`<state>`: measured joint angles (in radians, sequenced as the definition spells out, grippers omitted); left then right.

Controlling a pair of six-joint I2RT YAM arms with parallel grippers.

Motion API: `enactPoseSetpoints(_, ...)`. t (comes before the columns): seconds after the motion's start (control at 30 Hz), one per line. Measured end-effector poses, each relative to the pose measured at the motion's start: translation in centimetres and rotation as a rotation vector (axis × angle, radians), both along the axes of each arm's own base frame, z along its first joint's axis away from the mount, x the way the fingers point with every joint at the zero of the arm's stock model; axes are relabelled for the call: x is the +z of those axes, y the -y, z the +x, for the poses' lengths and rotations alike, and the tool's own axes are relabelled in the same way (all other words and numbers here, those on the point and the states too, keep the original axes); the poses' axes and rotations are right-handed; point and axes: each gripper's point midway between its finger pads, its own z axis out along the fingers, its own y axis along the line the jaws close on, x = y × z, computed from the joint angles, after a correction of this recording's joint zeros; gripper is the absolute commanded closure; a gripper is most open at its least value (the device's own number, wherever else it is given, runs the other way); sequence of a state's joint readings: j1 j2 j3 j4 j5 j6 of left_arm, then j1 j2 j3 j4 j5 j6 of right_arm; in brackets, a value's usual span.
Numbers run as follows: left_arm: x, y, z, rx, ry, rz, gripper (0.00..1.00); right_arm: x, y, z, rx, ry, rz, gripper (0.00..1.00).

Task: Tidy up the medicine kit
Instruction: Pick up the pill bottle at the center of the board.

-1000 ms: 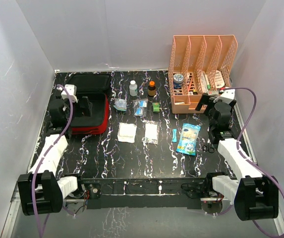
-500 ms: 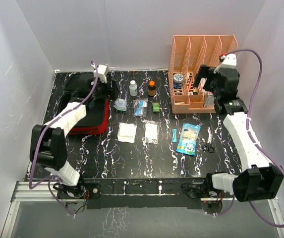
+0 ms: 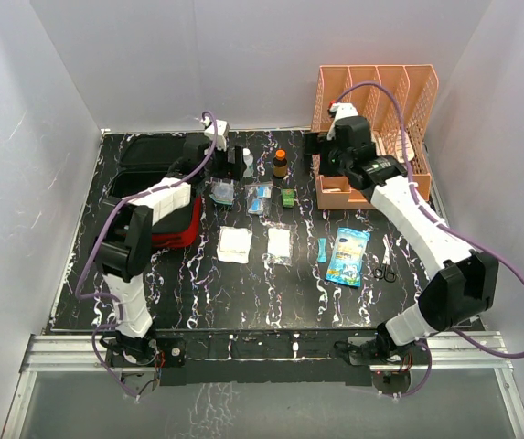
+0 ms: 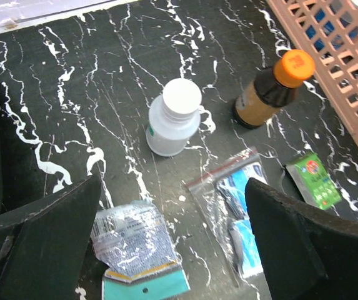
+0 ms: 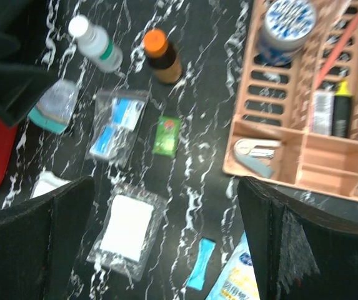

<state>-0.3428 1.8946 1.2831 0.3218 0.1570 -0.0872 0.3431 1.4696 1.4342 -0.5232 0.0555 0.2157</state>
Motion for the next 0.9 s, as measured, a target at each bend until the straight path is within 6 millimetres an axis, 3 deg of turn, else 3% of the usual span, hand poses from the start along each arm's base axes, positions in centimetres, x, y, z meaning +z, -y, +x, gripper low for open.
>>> enactPoseSetpoints(0.1,-0.8,0.0,1.2,0.024,0.004,0.004,0.01,-1.8,-2.1,-1.1,0.035,-0.065,-0.002,0.02)
enactPoseSetpoints(0.23,-2.2,0.0,2.0,0.047,-0.007,0.0,0.01,-2.0,-3.3,-1.6,0.049,-0.08,0.013,0.02)
enactPoseSetpoints(0.43,-3.5,1.3,2.5,0.04,0.007,-0.019,0.01,-2.3,-3.4,-1.7,0.036,-0.089,0.033,0.02)
enactPoseSetpoints(0.63,-4.3,2.9,3.2,0.029,0.054,-0.031,0.01,-4.4,-3.3,-2.2,0.025,-0.134,0.033,0.02)
enactPoseSetpoints(0.9,-8.7,3.4,4.7,0.051,0.055,-0.007,0.01,-6.9,-3.1,-3.4,0.02,-0.195,0.032,0.02)
